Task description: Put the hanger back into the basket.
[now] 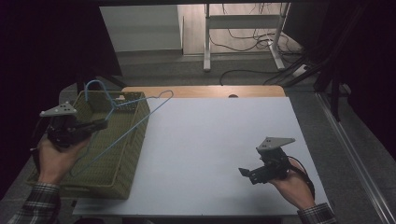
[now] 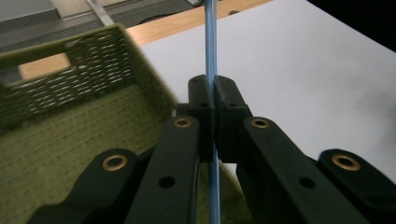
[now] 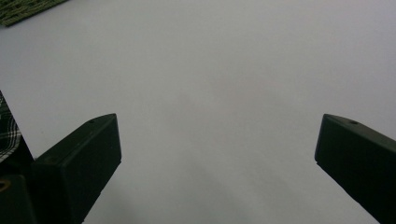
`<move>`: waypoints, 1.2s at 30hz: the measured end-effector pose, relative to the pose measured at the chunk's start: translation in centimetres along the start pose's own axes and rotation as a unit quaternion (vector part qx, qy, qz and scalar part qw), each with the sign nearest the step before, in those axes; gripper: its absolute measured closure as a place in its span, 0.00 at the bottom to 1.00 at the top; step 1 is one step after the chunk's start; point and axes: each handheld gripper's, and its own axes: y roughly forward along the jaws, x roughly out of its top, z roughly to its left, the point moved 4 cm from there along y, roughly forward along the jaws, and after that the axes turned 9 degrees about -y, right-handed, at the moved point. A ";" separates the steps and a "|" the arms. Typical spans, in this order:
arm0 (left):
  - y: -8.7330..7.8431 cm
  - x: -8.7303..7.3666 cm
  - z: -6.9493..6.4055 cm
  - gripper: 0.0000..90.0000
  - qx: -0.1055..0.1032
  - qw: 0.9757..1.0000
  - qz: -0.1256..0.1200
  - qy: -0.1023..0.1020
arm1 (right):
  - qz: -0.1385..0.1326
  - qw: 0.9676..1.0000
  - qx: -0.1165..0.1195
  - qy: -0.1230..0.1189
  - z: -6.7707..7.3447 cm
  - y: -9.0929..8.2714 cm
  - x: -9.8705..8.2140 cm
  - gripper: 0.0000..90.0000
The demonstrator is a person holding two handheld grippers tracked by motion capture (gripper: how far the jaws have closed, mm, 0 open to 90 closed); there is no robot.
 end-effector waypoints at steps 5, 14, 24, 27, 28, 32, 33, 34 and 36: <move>-1.1 -0.8 1.7 0.97 0.023 1.000 -0.007 -0.009 | -0.001 1.000 -0.003 0.008 -0.2 -0.2 -0.6 0.00; -2.5 -2.0 4.7 0.97 0.055 0.998 -0.022 -0.032 | 0.002 1.000 -0.002 0.015 -0.3 -0.3 -1.3 0.00; -2.2 -3.4 6.8 0.97 0.075 0.996 -0.019 -0.042 | -0.012 0.999 -0.005 0.030 -0.4 -0.5 -1.7 0.00; -2.2 -3.7 7.2 0.97 0.072 0.996 -0.023 -0.046 | -0.019 0.999 -0.007 0.035 -0.5 -0.7 -1.9 0.00; -2.2 -3.7 7.2 0.97 0.074 0.996 -0.024 -0.047 | -0.020 0.999 -0.007 0.037 -0.4 -0.7 -1.9 0.00; -2.2 -3.7 7.4 0.97 0.079 0.996 -0.024 -0.045 | -0.018 0.999 -0.006 0.037 -0.3 -0.8 -2.2 0.00; -2.3 -3.7 7.5 0.97 0.080 0.995 -0.027 -0.047 | -0.018 0.999 -0.006 0.037 -0.3 -0.7 -2.2 0.00; -2.4 -3.7 7.5 0.97 0.079 0.995 -0.028 -0.050 | -0.017 0.999 -0.006 0.038 -0.3 -0.8 -2.3 0.00; -2.4 -3.7 7.7 0.97 0.083 0.995 -0.029 -0.050 | -0.016 0.999 -0.006 0.039 -0.3 -0.7 -2.5 0.00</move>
